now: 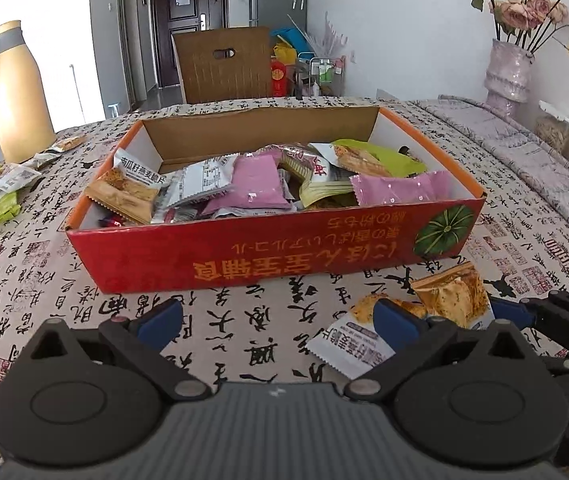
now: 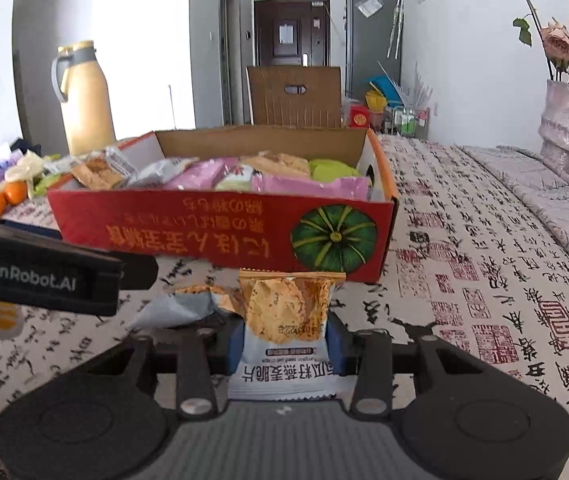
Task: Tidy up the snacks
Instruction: 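Grasp the other tan cookie packet with the left tool while right holds its packet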
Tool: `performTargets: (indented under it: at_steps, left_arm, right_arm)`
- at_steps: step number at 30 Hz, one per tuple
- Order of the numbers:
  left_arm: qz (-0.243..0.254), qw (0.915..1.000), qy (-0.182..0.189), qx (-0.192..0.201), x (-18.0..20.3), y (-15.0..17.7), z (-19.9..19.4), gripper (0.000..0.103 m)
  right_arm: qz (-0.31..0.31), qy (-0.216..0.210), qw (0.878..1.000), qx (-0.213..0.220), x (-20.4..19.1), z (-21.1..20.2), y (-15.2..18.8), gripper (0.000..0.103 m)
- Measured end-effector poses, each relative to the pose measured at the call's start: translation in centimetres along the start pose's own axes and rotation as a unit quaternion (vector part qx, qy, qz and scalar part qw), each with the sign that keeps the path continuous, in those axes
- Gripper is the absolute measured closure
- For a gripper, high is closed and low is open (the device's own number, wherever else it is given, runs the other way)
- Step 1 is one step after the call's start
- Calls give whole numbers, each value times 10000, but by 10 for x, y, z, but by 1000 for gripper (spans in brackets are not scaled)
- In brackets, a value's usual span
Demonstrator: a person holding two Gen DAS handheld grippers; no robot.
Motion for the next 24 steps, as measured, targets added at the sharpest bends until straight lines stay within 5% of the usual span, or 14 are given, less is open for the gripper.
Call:
performTargets:
  at_steps: [7,24]
  left_arm:
    - [-60,9999,-102,-82,-2,3,0,0]
    - [-297,9990,-184,-277,-20,12,0,0]
  right_arm:
    - [-20,59,10000,-55,4,1,6,55]
    - [447,36,9983,361,31,-22,1,61]
Point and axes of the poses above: each gripper's, at about its wrist camera, not at the fingertips, and z roughly the way its jaws point, x to its right, y to its underside, the point moved 9 cm from there along z, roughly the way its jaws point, and after that the axes turned 12 degrees about -y, right-handed, at the moved point
